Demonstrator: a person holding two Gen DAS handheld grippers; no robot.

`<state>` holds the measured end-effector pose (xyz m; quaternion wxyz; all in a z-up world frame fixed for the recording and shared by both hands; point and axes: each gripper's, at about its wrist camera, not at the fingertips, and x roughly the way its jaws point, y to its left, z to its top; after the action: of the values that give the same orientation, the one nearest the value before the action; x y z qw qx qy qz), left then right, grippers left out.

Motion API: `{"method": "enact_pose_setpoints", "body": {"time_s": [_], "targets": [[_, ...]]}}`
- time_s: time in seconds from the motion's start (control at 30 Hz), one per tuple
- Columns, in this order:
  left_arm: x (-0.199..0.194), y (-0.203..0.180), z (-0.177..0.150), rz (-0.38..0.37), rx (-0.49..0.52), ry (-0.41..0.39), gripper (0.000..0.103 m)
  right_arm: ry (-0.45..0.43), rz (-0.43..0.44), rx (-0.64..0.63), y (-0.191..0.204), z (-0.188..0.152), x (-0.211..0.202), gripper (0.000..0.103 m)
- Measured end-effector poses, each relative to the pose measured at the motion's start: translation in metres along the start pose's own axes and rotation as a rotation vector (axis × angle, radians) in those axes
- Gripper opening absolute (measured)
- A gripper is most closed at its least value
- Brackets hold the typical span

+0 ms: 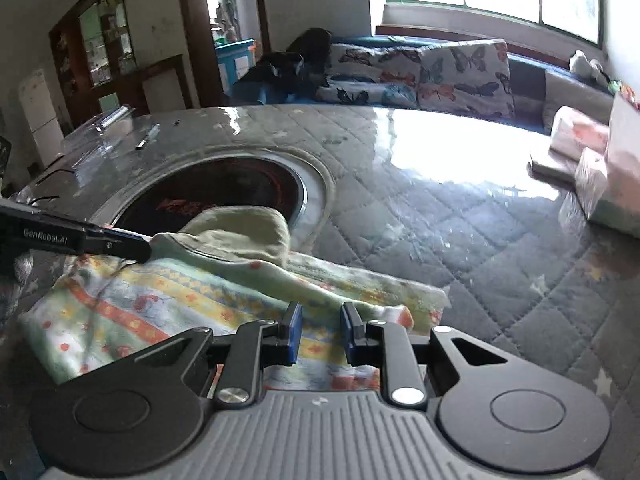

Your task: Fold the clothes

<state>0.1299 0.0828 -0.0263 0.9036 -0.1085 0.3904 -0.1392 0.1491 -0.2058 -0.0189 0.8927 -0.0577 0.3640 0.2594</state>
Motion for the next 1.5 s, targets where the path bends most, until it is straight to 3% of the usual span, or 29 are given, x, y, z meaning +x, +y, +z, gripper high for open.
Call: {"method": "enact_pose_setpoints", "body": {"time_s": [0.23,0.43,0.5,0.67,1.0,1.13,1.3,1.5], "targets": [[-0.036,0.002,-0.006,0.017,0.007,-0.043,0.017,-0.023,0.101,-0.119,0.041,0.002,-0.026,0.022],[-0.063,-0.003,-0.030,0.023,0.022,-0.047,0.018,0.000,0.212,-0.226,0.090,-0.011,-0.028,0.022],[-0.073,-0.003,-0.041,0.026,0.030,-0.049,0.022,0.003,0.236,-0.274,0.104,-0.018,-0.029,0.027],[-0.083,0.002,-0.054,0.050,0.019,-0.052,0.025,0.024,0.224,-0.373,0.126,-0.034,-0.025,0.031],[-0.098,0.016,-0.070,0.109,-0.018,-0.061,0.031,0.001,0.267,-0.482,0.157,-0.023,-0.036,0.034],[-0.102,0.033,-0.064,0.125,-0.137,-0.066,0.043,0.010,0.305,-0.562,0.183,-0.023,-0.028,0.039],[-0.105,0.045,-0.061,0.107,-0.250,-0.077,0.049,0.009,0.337,-0.665,0.216,-0.025,-0.018,0.040],[-0.101,0.053,-0.060,0.063,-0.353,-0.077,0.052,0.023,0.325,-0.704,0.234,-0.034,-0.001,0.039]]}}
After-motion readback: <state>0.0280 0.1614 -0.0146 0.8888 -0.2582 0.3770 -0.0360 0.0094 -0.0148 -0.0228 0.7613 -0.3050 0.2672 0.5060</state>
